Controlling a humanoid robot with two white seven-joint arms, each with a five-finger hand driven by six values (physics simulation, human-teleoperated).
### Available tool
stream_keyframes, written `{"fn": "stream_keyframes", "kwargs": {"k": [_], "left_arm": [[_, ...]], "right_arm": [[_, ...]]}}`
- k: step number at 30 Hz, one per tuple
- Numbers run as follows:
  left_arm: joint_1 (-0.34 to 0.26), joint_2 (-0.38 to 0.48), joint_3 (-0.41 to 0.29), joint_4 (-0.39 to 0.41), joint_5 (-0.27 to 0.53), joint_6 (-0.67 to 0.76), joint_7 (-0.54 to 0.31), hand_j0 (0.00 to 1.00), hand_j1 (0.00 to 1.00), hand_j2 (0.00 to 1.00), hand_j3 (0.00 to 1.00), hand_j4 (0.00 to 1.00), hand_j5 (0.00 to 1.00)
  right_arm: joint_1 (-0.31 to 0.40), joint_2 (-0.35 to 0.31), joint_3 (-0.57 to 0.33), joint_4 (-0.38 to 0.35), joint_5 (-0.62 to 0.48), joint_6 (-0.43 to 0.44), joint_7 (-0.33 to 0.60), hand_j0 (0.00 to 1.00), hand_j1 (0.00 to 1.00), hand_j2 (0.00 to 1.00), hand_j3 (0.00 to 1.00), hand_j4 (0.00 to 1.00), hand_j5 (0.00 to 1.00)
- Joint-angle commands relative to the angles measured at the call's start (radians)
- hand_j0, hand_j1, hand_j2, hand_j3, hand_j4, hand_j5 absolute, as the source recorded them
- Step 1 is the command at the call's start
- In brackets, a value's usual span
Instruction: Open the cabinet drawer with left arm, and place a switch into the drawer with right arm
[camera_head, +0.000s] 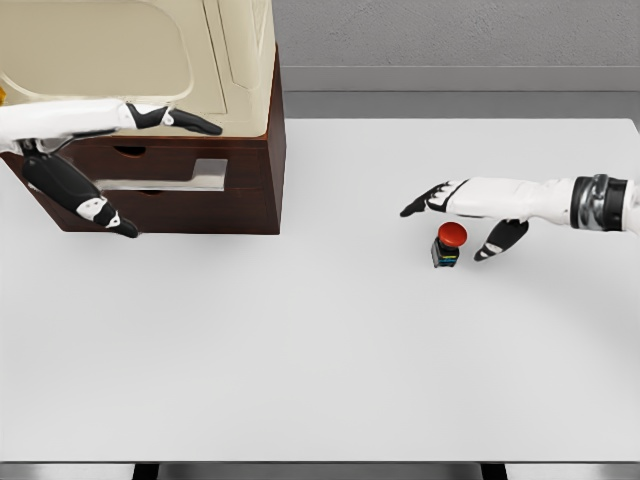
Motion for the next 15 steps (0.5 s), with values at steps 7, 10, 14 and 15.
{"fn": "stream_keyframes", "kwargs": {"k": [7, 10, 14, 15], "left_arm": [[0.018, 0.018, 0.009, 0.0, -0.049, 0.109, 0.0, 1.0, 1.0, 1.0, 1.0, 1.0, 1.0], [0.049, 0.021, 0.011, 0.0, -0.019, 0.172, 0.0, 1.0, 1.0, 1.0, 1.0, 1.0, 1.0], [0.051, 0.023, 0.008, 0.0, 0.011, 0.192, 0.0, 1.0, 1.0, 1.0, 1.0, 1.0, 1.0], [0.054, 0.023, 0.009, 0.002, 0.015, 0.192, 0.0, 1.0, 1.0, 1.0, 1.0, 1.0, 1.0]], "right_arm": [[0.0, -0.014, 0.0, -0.072, 0.106, 0.066, 0.0, 1.0, 1.0, 1.0, 1.0, 1.0, 1.0], [0.003, -0.005, 0.0, -0.069, 0.154, 0.104, 0.0, 1.0, 1.0, 1.0, 1.0, 1.0, 1.0], [0.003, -0.002, 0.0, -0.066, 0.155, 0.104, 0.0, 1.0, 1.0, 1.0, 1.0, 1.0, 1.0], [0.003, -0.002, 0.0, -0.065, 0.154, 0.104, 0.0, 1.0, 1.0, 1.0, 1.0, 1.0, 1.0]]}}
